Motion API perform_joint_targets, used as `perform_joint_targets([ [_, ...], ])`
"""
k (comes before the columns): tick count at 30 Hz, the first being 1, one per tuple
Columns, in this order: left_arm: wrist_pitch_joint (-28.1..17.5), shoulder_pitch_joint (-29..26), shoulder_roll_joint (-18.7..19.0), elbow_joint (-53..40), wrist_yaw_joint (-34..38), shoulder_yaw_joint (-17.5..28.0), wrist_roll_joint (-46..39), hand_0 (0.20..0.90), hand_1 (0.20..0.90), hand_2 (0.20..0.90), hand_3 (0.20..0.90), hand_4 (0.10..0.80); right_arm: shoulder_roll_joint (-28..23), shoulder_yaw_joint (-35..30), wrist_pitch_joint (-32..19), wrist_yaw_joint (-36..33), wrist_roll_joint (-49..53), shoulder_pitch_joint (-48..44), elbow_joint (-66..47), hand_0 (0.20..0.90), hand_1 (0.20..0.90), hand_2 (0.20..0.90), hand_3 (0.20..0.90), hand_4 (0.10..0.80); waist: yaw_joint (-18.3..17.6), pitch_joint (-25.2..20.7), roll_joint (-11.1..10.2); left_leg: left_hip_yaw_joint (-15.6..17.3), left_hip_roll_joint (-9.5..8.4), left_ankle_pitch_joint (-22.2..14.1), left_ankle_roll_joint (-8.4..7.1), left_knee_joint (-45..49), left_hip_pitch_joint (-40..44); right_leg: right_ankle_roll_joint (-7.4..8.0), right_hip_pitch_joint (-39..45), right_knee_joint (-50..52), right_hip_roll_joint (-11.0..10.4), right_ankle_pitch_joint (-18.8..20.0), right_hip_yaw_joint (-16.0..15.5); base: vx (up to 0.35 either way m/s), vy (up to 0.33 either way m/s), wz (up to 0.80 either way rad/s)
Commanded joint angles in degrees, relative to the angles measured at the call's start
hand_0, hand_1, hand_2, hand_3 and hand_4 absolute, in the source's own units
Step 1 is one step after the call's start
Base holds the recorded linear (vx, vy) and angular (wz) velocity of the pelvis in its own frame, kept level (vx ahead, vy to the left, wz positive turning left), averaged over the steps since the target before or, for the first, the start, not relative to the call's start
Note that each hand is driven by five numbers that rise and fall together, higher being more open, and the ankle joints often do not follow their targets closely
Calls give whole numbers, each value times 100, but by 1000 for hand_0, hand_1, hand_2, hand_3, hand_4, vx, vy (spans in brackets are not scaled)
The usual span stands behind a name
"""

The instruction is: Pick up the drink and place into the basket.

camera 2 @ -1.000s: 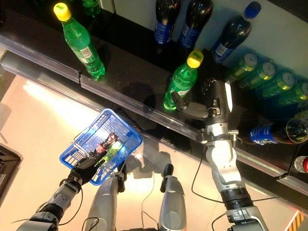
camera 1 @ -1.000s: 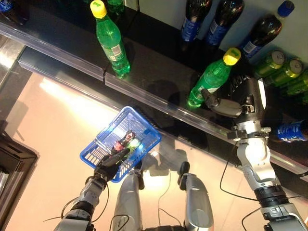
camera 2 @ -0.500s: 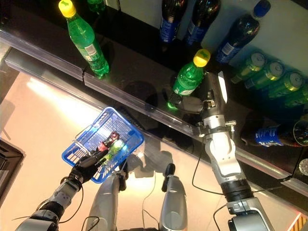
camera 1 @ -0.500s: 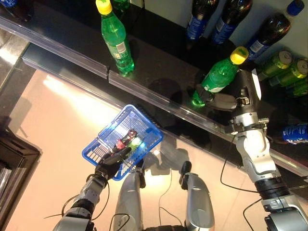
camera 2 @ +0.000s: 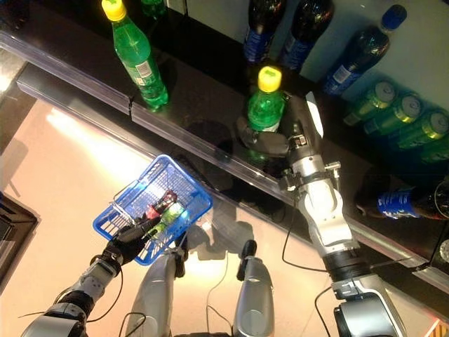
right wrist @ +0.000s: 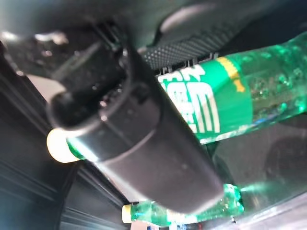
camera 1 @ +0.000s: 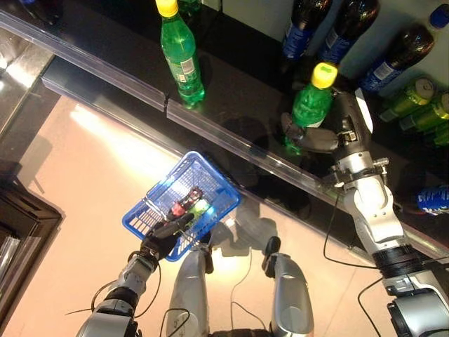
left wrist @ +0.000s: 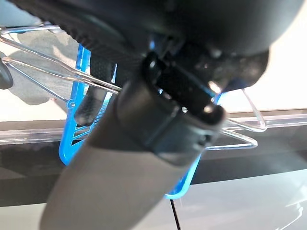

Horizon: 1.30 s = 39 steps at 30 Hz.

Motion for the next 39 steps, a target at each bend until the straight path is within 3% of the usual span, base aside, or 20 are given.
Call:
perform_joint_targets([
  [1,-66,612,180,-284,-585,-309,293,300,300,300,200,100,-87,-200,-400,-6,81,-503,-271,300,300,300,200,100,236,-315,123,237,-214,-702,219,-399,982,233,-550,376,133,862,67,5,9,12],
  [7,-45,620,185,-313,-570,-298,282,300,300,300,200,100,-67,-228,-367,-84,24,-475,-334,300,300,300,200,100,225,-304,134,246,-230,-704,222,-396,977,217,-555,364,132,866,69,-15,8,4],
  [8,-48,610,181,-310,-571,-296,286,300,300,300,200,100,-68,-234,-372,-82,26,-480,-336,300,300,300,200,100,222,-295,124,300,-223,-567,257,-420,921,128,-584,288,127,988,9,-71,-3,-1],
  [13,-58,607,163,-311,-587,-307,291,300,300,300,200,100,-70,-250,-435,-98,-4,-452,-324,300,300,300,200,100,212,-295,126,309,-223,-567,253,-430,932,124,-566,258,130,984,3,0,0,0],
  [14,-63,612,152,-326,-562,-326,285,300,300,300,200,100,-78,-245,-456,-113,-10,-452,-326,300,300,300,200,100,210,-304,136,260,-230,-702,215,-416,994,210,-529,315,138,855,58,69,6,1],
  [18,-70,626,141,-370,-507,-318,242,300,300,300,200,100,-82,-263,-482,-77,-45,-474,-423,300,300,300,200,100,211,-314,133,246,-233,-696,204,-454,1033,202,-487,279,168,806,60,-3,1,-1],
  [19,-80,644,133,-382,-503,-304,253,300,300,300,200,100,-62,-276,-470,-64,-79,-469,-462,300,300,300,200,100,215,-321,119,291,-228,-552,232,-513,1014,119,-480,171,172,933,-4,-75,-6,-2],
  [23,-124,761,105,-409,-524,-256,228,300,300,300,200,100,-55,-301,-420,10,-136,-378,-586,300,300,300,200,100,241,-400,97,267,-240,-513,199,-716,1228,142,-284,5,177,966,-51,0,-3,0],
  [27,-187,1005,49,-477,-541,-191,210,300,300,300,200,100,-73,-409,-332,212,-60,-53,-806,300,300,300,200,100,301,-651,9,213,-261,-371,76,-1188,1695,179,281,-579,207,1018,-162,98,-25,2],
  [32,-227,1389,-72,-488,-579,26,248,300,300,300,200,100,2,-612,-267,532,1,487,-988,300,300,300,200,100,398,-1172,-74,149,-278,-138,-125,-1877,2295,188,1178,-1511,426,976,-269,129,3,6],
  [39,-159,1773,-306,-324,-562,347,315,300,300,300,200,100,-69,-719,-111,1107,241,1003,-1115,300,300,300,200,100,541,-2014,-136,245,-200,163,-338,-2572,2810,73,2096,-2355,649,916,-486,129,44,3],
])
